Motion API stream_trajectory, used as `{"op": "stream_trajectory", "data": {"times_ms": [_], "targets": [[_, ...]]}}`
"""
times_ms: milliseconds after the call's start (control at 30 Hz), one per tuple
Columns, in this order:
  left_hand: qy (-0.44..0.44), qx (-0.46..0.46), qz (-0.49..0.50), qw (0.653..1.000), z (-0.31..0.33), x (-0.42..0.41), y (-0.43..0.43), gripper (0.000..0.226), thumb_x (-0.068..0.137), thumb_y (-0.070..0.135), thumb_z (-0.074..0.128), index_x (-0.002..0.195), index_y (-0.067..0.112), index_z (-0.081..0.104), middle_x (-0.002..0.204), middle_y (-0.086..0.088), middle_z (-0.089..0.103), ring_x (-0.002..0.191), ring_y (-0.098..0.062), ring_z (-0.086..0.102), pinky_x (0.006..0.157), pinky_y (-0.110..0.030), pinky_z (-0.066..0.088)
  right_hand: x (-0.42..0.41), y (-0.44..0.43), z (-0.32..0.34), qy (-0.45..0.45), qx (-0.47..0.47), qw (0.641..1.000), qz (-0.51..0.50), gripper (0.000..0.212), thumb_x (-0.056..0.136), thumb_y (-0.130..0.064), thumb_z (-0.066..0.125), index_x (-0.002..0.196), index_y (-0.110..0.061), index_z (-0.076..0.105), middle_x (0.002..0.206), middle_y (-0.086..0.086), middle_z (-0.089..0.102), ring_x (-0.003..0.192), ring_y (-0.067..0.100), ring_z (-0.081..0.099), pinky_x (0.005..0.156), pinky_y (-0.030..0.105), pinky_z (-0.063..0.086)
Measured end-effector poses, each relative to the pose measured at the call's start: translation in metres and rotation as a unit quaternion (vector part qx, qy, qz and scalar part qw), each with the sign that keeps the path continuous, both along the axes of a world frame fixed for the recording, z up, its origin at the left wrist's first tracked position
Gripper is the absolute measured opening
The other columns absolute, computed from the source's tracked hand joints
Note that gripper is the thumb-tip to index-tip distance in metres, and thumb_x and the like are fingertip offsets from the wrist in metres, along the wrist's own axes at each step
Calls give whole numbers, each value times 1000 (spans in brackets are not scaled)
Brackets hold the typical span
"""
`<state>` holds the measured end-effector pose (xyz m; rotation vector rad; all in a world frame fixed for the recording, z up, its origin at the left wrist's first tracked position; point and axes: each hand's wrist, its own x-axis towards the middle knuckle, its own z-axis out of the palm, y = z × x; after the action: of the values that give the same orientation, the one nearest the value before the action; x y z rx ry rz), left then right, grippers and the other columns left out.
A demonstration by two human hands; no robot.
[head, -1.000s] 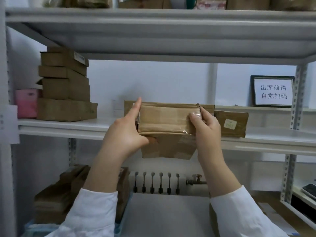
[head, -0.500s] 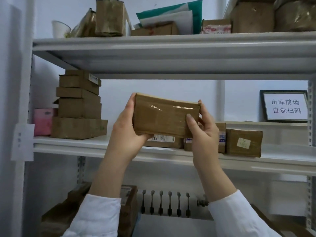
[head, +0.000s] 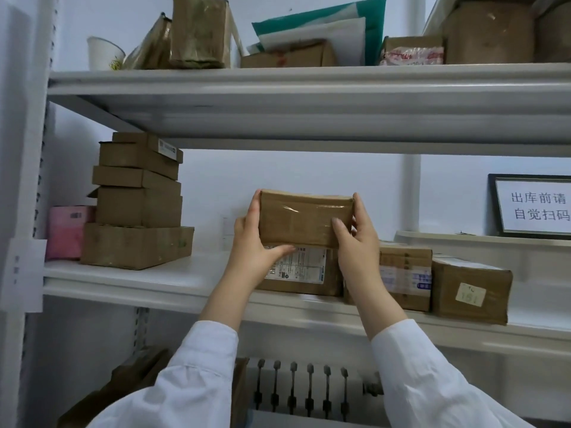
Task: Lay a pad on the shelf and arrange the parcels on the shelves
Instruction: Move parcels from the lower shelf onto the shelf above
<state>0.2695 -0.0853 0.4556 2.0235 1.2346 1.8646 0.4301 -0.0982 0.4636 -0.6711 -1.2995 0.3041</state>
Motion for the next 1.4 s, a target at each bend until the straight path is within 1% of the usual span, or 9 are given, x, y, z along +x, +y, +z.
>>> {"op": "stream_trajectory", "data": {"times_ms": [100,200,267,467,733,900,1067,1233,1400], "targets": [[-4,1,17,1000,6,2,15,113,68,30,82,146,44,1,136,-5,34,125,-20,40,95,-24,28,1,12,6,-53,-6,997,-53,61,92,-14,53,145,-22,22,148,-1,28,126,9,38,102,27,36],[19,-2,49,999,10,5,26,111,69,33,81,148,39,2,141,-6,38,129,-23,39,108,-34,33,4,20,5,-96,-11,988,-118,49,93,-17,52,136,-17,27,138,5,29,109,8,41,86,21,33],[31,-5,73,997,12,6,31,110,70,36,79,149,33,3,146,-4,37,133,-25,36,110,-46,33,6,25,4,-148,-10,974,-170,49,94,-17,49,138,-16,29,138,4,37,116,17,45,88,24,36],[21,-42,77,996,8,6,41,103,75,41,74,150,29,5,149,-3,36,135,-27,35,109,-48,32,12,30,4,-307,-123,881,-339,70,89,-24,43,149,-28,6,130,8,50,120,29,45,108,47,21],[6,-89,76,993,9,8,41,78,91,45,52,149,34,1,148,-12,32,135,-34,32,110,-50,30,7,34,0,-398,-177,821,-369,88,85,-33,40,145,-16,-23,121,10,62,136,34,30,111,59,-7],[-69,-158,67,983,4,13,38,66,93,53,38,147,42,1,156,-17,3,140,-39,20,112,-53,24,1,34,0,-403,-173,812,-385,88,85,-36,39,145,-11,-20,113,9,66,139,35,24,106,63,-14],[-77,-170,75,980,2,13,37,55,96,53,24,147,41,6,145,-18,28,130,-37,35,107,-51,33,-2,31,-3,-389,-172,825,-373,85,84,-31,38,146,-8,-16,113,11,63,134,34,29,106,63,-15],[-111,-162,93,976,3,5,33,54,95,53,31,145,45,12,141,-16,30,125,-36,39,97,-44,39,-3,21,-4,-342,-128,854,-371,77,82,-28,38,149,-17,1,114,6,59,122,30,39,108,61,-12],[-125,-152,95,976,-2,4,26,60,95,51,36,148,36,11,149,-17,25,135,-36,29,110,-52,27,-3,14,-11,-350,-127,852,-367,78,83,-31,40,149,-21,-1,128,10,49,128,33,33,110,59,-10]]}}
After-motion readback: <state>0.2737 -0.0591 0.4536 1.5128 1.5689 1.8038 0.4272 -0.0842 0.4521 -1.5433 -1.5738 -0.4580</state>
